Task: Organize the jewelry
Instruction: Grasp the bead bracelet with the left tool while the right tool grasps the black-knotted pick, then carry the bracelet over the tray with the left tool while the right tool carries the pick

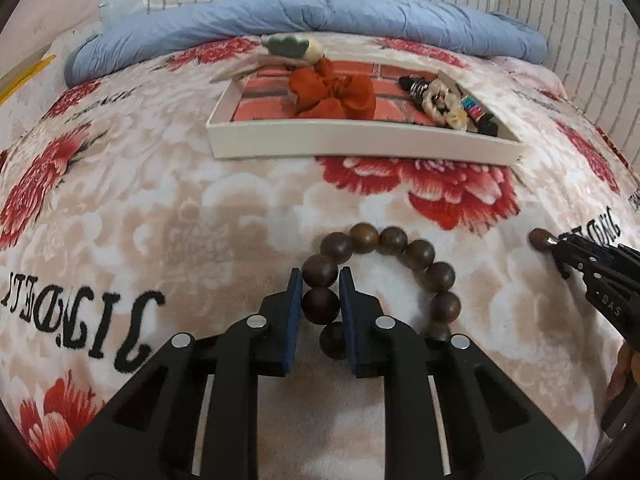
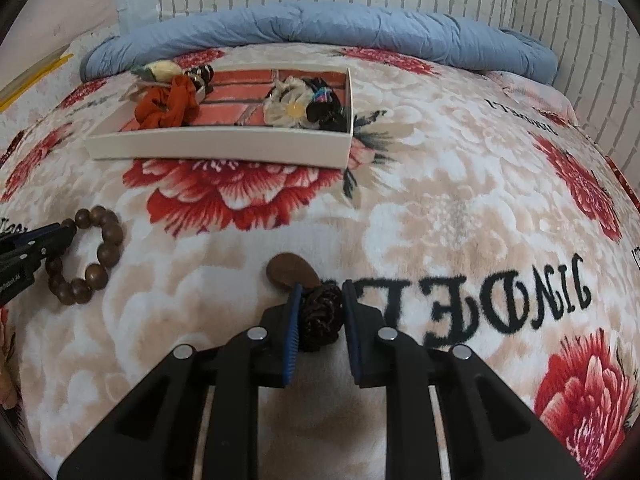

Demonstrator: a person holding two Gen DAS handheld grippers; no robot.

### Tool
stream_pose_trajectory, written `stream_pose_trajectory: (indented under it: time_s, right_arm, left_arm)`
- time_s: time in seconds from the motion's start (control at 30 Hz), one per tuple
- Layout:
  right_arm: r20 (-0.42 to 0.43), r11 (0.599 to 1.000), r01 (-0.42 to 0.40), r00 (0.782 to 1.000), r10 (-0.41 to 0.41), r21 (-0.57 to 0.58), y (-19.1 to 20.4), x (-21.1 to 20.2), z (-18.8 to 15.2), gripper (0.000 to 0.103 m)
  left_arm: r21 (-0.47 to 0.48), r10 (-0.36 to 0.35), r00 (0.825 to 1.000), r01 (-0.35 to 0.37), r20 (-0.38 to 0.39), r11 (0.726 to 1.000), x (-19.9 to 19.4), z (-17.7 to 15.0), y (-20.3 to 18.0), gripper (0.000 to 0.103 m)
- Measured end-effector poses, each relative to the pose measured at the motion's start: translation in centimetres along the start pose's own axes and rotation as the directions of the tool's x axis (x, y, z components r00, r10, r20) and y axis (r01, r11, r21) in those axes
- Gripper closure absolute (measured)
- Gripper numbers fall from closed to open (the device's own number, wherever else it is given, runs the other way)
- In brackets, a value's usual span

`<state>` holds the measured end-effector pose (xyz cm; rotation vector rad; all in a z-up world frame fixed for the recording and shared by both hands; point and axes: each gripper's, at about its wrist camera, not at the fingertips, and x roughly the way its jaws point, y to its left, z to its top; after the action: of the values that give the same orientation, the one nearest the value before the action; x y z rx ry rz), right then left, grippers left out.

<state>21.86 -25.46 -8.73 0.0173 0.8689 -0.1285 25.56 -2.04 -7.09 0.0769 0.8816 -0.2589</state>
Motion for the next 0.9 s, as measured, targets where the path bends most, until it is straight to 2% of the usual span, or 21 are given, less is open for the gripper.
stream_pose_trajectory:
  time_s: [0.2, 0.37, 0.57, 0.73, 0.9]
  right_arm:
    - [0.023, 1.000, -0.018, 1.000, 0.018, 0.011, 0.0, -1.0, 1.1, 0.083]
    - [0.041, 1.000, -0.018, 0.999, 0.019, -0.003, 0.0, -1.9, 2.7, 0.083]
    - [0.061, 0.999, -0.033, 0.998, 0.032, 0.013, -1.0, -2.7, 5.0, 0.083]
    - [0.080, 1.000, -0.030, 0.996, 0.030, 0.009, -1.5, -3.1, 7.8, 0.083]
    - [0.102, 0.999, -0.036, 0.994, 0.035, 0.004, -1.5, -3.1, 11.1, 0.083]
  left_arm:
    - [0.021, -0.048, 0.996, 0.046, 0.076, 0.999, -2.4, 1.3, -0.5, 0.085]
    - [0.047, -0.085, 0.991, 0.081, 0.100, 0.996, -3.7, 2.6, -1.7, 0.086]
    - [0.084, -0.098, 0.989, 0.088, 0.111, 0.993, -4.4, 4.8, -2.9, 0.085]
    - [0.123, -0.081, 0.989, 0.066, 0.126, 0.990, -5.0, 6.8, -3.8, 0.086]
    - [0.117, -0.093, 0.987, 0.078, 0.134, 0.990, -5.6, 9.9, -3.8, 0.085]
